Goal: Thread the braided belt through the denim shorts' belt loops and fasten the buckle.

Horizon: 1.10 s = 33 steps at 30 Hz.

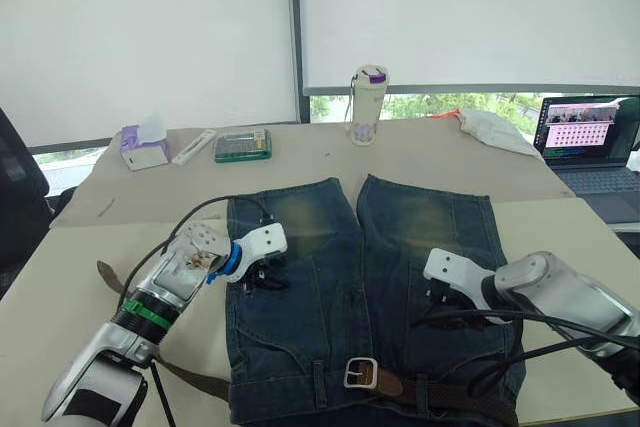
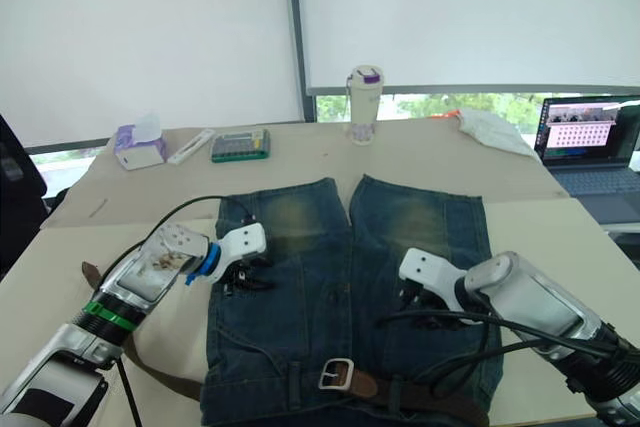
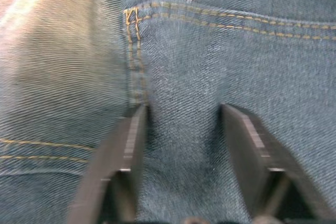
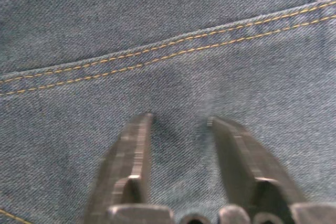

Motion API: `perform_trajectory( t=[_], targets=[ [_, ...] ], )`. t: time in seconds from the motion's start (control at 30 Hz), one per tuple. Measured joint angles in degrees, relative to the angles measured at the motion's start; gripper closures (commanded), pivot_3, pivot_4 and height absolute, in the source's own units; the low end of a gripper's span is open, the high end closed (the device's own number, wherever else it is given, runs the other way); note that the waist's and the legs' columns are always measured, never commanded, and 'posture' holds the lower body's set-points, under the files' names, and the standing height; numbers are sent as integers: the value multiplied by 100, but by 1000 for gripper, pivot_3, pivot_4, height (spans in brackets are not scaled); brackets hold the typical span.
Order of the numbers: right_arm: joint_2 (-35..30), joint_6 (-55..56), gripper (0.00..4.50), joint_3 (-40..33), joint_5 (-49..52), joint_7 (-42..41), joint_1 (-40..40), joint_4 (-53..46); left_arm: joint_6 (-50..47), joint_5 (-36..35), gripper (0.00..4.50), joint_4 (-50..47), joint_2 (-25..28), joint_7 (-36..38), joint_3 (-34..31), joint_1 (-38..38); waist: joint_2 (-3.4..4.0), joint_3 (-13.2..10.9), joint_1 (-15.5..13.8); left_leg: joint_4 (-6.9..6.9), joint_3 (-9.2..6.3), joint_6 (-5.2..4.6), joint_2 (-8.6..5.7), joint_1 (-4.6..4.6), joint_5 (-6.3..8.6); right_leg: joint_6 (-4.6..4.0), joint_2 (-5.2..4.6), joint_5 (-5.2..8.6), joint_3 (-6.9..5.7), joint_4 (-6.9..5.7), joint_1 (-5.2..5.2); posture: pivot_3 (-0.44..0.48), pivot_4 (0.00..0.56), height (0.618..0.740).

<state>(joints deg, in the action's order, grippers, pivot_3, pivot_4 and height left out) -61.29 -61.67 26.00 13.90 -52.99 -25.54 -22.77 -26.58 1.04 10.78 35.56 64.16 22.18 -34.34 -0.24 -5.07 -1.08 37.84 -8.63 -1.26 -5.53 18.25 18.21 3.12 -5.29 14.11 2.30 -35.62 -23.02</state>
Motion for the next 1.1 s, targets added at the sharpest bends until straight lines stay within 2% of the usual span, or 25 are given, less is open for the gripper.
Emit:
perform_trajectory(
  t=[0.07,0.1,0.27,0.33,0.4,0.5,0.53,0.67,0.73,0.77,0.8,0.9,0.97,1.1],
  targets=[
    [-32,57,4436,-44,-38,-25,91,-13,-90,0,4186,-140,-64,-162,-72,123,1,7,-18,0,0,3,0,0,-1,0,-1,0,1,0,0,0,150,740],
    [-77,109,4500,-115,-39,-26,186,-42,-171,3,4478,-260,-120,-291,-101,201,0,9,-44,0,0,3,-1,0,-1,1,-2,0,1,1,1,0,150,740],
    [-228,430,4500,-510,-148,127,703,-256,-465,35,4478,-740,-390,-902,-256,564,-1,12,-183,3,1,3,-8,-2,-1,2,-9,0,3,16,7,0,150,740],
    [-79,580,4500,-428,-306,222,586,-33,-357,107,4478,-509,-541,-1145,-282,462,-9,9,-203,3,1,1,-9,-18,0,3,-8,-3,0,29,12,0,150,740],
    [301,915,4500,-273,-704,513,229,564,-22,291,4478,165,-836,-1606,-252,120,-17,-4,-202,3,2,-21,-14,-31,11,0,-2,-21,-3,52,59,0,150,740],
    [762,1656,4500,-158,-1209,853,-259,1618,675,614,4478,1357,-1195,-2324,-165,-492,-21,-27,-188,3,-2,-3,-32,-30,-16,2,-5,-32,-3,47,54,0,150,740],
    [915,1929,4500,-139,-1339,917,-447,2004,967,702,4478,1875,-1324,-2511,-120,-791,-25,-32,-180,3,-3,37,-35,-24,-39,1,-5,-34,-3,40,43,0,150,740],
    [1167,2889,4500,-80,-1703,971,-1021,3245,1999,1008,4478,3722,-1755,-3002,-59,-1838,-32,-36,-156,7,2,48,-45,46,-56,1,-16,-35,-2,-11,-52,0,150,740],
    [1173,3114,4500,-170,-1741,887,-1135,3498,2391,1082,4478,4341,-1892,-3073,-66,-2195,-33,-29,-128,18,3,46,-46,114,-56,1,-28,-36,2,-25,-122,0,150,740],
    [1173,3133,4500,-231,-1728,824,-1116,3495,2458,1055,4478,4456,-1925,-3031,-112,-2234,-32,-29,-109,32,4,44,-46,116,-57,0,-37,-36,1,-34,-125,0,150,740],
    [1170,3134,4500,-333,-1701,781,-1052,3440,2476,967,4121,4502,-1940,-2916,-217,-2236,-33,-30,-104,31,6,44,-43,115,-57,0,-60,-36,-1,-45,-128,0,150,740],
    [1092,3092,3458,-874,-1477,672,-559,2982,2217,458,3092,4220,-1908,-2500,-760,-2020,-29,-30,-103,0,-4,34,-52,123,-60,0,-75,-36,-18,-26,-136,0,150,740],
    [1088,2955,2831,-1459,-1034,551,3,2258,1883,156,2460,3487,-1705,-2475,-1148,-1541,-27,-31,-69,0,-11,34,-46,123,-60,0,-73,-36,-16,-33,-135,0,150,740],
    [1320,2599,1447,-2569,-204,589,726,681,331,-451,1096,1221,-1505,-2760,-1954,-444,-21,-33,38,-1,-20,35,-40,113,-61,0,-64,-36,-7,-42,-125,0,150,740]
  ],
)
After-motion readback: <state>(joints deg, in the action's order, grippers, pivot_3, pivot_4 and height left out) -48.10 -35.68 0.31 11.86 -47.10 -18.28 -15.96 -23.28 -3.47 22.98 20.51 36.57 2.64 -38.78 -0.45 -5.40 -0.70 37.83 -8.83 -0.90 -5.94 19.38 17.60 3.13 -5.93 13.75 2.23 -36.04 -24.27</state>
